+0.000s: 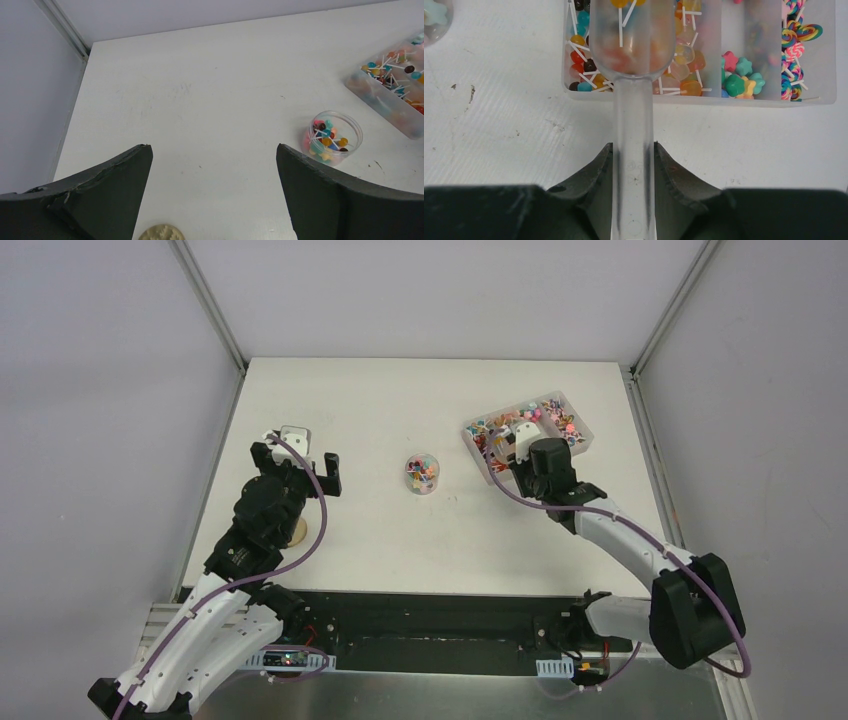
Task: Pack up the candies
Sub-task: Scoop the fake candies from the storage box.
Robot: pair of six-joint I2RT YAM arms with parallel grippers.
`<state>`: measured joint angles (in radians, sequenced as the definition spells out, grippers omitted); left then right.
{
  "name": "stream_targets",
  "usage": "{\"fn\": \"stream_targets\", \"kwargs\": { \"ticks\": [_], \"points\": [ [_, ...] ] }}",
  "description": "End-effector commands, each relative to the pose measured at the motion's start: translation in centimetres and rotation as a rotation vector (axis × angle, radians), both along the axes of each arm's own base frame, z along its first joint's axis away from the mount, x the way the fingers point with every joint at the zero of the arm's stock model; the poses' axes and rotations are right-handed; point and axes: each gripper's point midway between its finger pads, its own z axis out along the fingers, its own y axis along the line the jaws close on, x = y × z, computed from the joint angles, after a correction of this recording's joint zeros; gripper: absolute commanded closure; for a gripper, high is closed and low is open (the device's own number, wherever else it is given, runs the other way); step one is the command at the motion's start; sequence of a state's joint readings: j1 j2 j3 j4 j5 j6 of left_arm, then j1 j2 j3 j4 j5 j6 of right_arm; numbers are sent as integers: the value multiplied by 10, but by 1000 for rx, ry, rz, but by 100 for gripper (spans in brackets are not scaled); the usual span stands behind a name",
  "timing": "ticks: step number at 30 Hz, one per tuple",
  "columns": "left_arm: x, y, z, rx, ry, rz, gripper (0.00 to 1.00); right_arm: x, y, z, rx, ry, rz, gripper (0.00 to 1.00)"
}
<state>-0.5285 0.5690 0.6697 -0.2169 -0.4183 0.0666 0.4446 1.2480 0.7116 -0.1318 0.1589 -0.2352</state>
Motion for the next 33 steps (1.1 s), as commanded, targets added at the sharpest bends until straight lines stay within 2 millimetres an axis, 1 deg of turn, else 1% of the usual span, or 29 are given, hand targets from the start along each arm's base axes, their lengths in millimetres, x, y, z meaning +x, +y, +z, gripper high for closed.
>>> {"fn": "stream_targets", "kwargs": {
  "ticks": [1,9,12,14,20,25,29,31,33],
  "points": [
    [2,-2,4,-7,-23,-8,1,8,8,37,61,-125,39,100],
    [2,-1,5,-9,-26,-6,1,3,23,70,97,-228,167,100],
    [2,-2,4,-8,-23,-8,1,2,23,78,78,-247,193,100],
    [2,-2,5,-7,-23,-10,1,1,22,80,60,-249,205,100],
    [2,-2,4,-7,-21,-8,1,-5,33,89,55,-255,303,100],
    [2,-2,5,-7,-23,-9,1,-7,37,93,-5,-256,363,100],
    [2,-2,4,-8,-22,-8,1,-10,43,90,-87,-239,429,100],
    [3,-2,4,-8,-21,-7,1,-13,49,89,-152,-231,468,100],
    [3,-2,5,-9,-22,-8,1,-13,50,87,-231,-223,479,100]
  ]
}}
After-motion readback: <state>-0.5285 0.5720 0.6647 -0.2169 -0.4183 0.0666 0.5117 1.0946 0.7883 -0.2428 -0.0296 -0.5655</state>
